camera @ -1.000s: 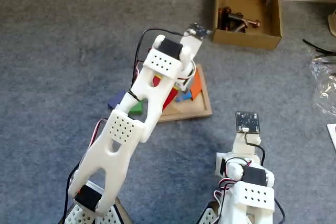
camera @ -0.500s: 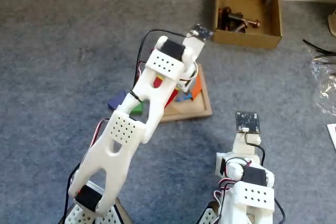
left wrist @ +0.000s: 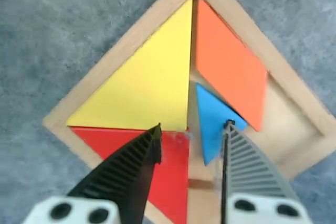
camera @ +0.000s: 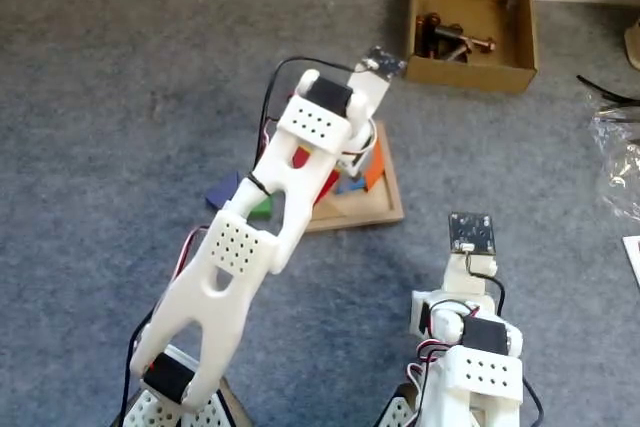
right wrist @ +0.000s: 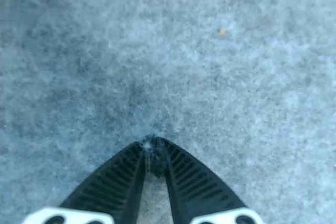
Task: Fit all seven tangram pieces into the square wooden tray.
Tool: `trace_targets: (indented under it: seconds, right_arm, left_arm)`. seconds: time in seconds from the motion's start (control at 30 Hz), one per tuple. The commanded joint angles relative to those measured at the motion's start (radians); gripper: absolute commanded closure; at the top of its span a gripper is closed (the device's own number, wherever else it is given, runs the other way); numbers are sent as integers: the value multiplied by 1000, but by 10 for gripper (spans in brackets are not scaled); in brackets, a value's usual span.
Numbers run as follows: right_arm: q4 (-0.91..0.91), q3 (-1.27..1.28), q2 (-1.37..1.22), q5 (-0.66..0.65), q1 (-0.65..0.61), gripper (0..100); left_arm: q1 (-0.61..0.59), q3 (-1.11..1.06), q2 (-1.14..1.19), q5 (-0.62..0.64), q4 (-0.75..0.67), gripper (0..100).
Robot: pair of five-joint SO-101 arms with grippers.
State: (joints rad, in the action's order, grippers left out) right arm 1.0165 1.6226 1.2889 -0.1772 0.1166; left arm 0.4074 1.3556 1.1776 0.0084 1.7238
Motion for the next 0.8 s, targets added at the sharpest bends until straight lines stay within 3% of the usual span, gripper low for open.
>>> trace_targets:
  seconds: [0.0,0.77]
  right_arm:
    - [15,31,1,3,33,993]
    - [15,31,1,3,33,993]
  left_arm:
    - [8,13,1,5,-23,815]
    - [16,7,4,6,31,815]
